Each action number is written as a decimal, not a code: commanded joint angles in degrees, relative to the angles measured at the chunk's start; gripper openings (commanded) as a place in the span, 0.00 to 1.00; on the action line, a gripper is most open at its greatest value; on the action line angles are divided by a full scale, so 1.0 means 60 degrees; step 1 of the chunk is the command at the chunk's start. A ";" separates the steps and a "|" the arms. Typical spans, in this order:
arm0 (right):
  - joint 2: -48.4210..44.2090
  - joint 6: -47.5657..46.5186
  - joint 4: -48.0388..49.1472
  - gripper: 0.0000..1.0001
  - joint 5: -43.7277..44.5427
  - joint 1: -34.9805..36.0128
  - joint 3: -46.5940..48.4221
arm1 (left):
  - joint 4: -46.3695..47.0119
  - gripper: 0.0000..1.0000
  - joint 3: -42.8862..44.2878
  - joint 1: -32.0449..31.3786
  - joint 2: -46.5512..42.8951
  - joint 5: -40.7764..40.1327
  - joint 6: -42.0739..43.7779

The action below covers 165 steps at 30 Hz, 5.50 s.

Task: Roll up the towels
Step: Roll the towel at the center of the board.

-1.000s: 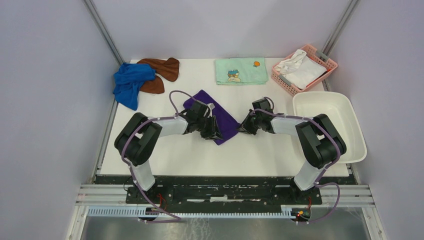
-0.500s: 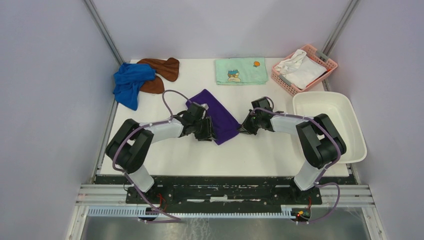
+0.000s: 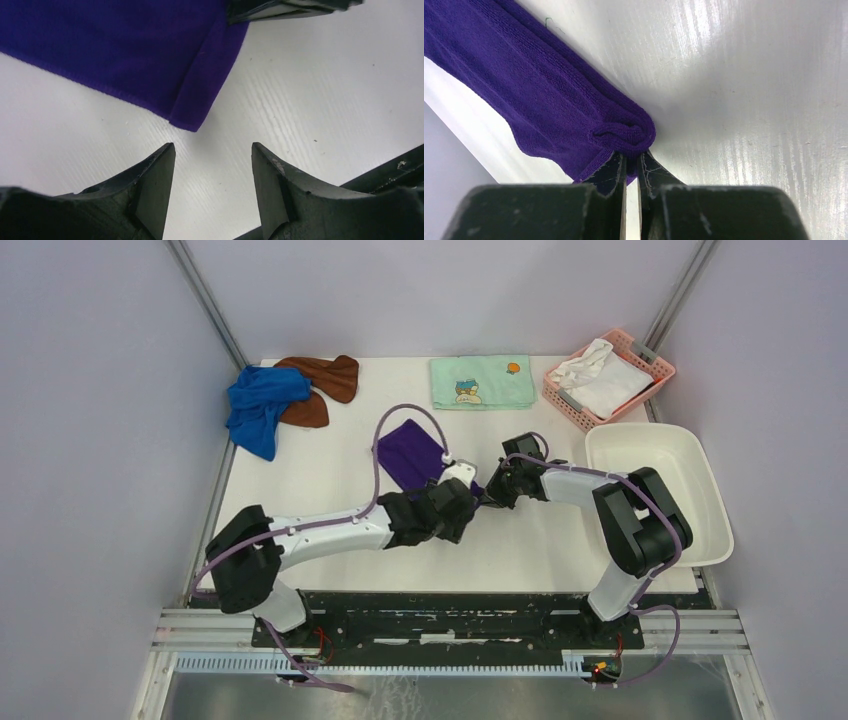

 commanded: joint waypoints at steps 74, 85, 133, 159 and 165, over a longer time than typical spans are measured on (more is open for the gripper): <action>-0.0774 -0.1686 -0.1895 0.23 0.0749 -0.0045 0.1119 | 0.0415 0.09 0.1459 0.0604 0.3318 0.4548 0.1847; -0.2042 -0.2051 -0.0563 0.56 0.0298 -0.0097 0.0220 | 0.2830 0.09 0.0213 0.2801 0.3173 0.8730 -0.0222; -0.0240 -0.1593 -0.3518 0.58 0.1901 0.0122 0.2124 | 0.5351 0.09 -0.1008 0.4355 0.3757 0.9884 -0.3557; 0.0090 -0.2663 -0.4061 0.42 0.1831 0.0289 0.3387 | 0.5832 0.10 -0.1489 0.4411 0.3881 0.9940 -0.3994; -0.1372 -0.2415 -0.2102 0.51 0.0208 -0.0430 0.1461 | 0.6084 0.09 -0.1677 0.4519 0.3816 0.9926 -0.4214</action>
